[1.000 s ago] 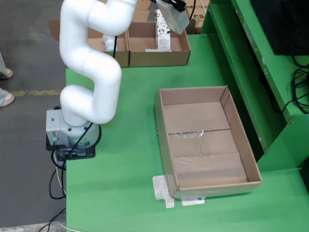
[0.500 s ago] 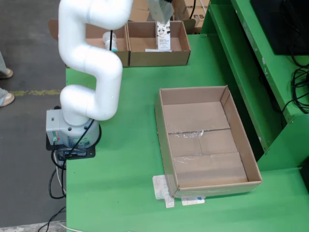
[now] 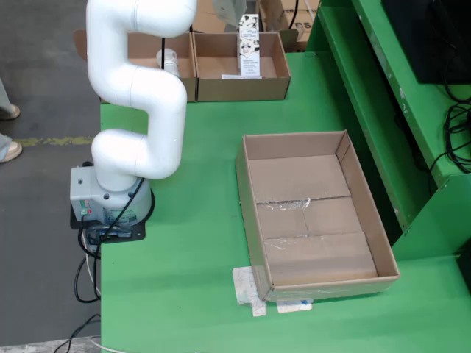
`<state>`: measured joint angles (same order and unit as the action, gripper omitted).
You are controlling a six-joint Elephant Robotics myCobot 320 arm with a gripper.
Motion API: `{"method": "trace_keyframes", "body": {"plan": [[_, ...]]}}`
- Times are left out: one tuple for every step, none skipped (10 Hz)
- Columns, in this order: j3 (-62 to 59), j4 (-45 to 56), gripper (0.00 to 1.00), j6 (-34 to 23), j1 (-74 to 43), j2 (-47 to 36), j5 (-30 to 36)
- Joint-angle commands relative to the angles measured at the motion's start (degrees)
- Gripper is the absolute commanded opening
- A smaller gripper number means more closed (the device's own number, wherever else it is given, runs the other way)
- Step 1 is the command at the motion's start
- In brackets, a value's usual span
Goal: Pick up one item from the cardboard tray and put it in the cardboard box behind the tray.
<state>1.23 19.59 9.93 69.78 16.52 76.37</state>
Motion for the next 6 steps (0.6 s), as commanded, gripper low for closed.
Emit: {"method": "trace_keyframes", "body": {"plan": [[-1.2,-0.5,0.00,1.5,8.4,-0.1,-0.7],[-1.2,-0.5,0.00,1.5,8.4,-0.1,-0.7],[-1.2,-0.2,0.00,2.0,10.0,0.0,-0.2],[-1.2,-0.2,0.00,2.0,10.0,0.0,-0.2],[-1.2,-1.6,0.00,2.2,13.8,0.7,-0.6],[-1.2,-1.6,0.00,2.2,13.8,0.7,-0.6]]}}
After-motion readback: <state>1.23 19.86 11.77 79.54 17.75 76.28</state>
